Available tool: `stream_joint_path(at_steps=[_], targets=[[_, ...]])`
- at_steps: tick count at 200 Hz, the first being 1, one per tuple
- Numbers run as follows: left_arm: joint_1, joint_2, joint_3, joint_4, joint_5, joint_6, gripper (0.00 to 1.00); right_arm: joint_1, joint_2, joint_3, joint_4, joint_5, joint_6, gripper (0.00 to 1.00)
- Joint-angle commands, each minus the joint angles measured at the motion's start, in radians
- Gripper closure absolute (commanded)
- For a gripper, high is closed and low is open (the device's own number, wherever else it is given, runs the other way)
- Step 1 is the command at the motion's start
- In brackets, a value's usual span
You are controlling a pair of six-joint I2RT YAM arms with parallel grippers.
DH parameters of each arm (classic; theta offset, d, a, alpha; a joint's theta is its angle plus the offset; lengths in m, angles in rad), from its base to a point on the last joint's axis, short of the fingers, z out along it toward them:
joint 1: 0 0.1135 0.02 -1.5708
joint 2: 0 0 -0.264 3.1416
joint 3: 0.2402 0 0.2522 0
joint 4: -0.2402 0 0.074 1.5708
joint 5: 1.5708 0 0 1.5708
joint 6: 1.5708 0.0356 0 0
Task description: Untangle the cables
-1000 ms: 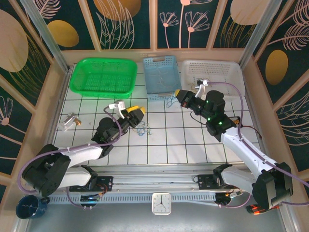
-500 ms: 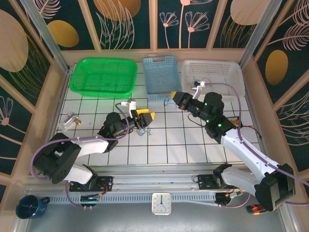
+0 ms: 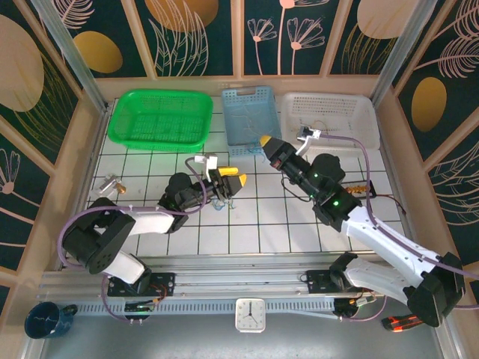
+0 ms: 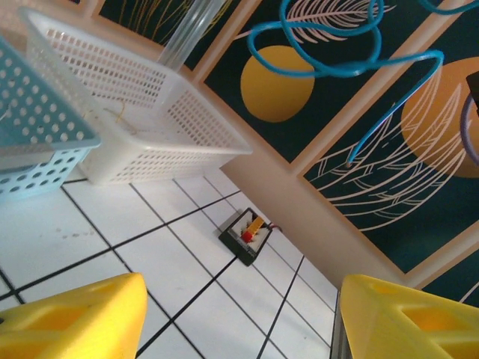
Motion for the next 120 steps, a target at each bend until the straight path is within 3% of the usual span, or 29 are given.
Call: stream_joint_path(at_steps=[1,120], targets=[[-0.017,0.015,0.04,0.089,0.023,0.023,0.31,0.034,0.008,-0.013,0.085,0.126,0.038,1.0],[-0.036,0.008,0.043,0.154,-0.052,0.02,0.31,0.147,0.1,0.019,0.147,0.236,0.047,1.0]])
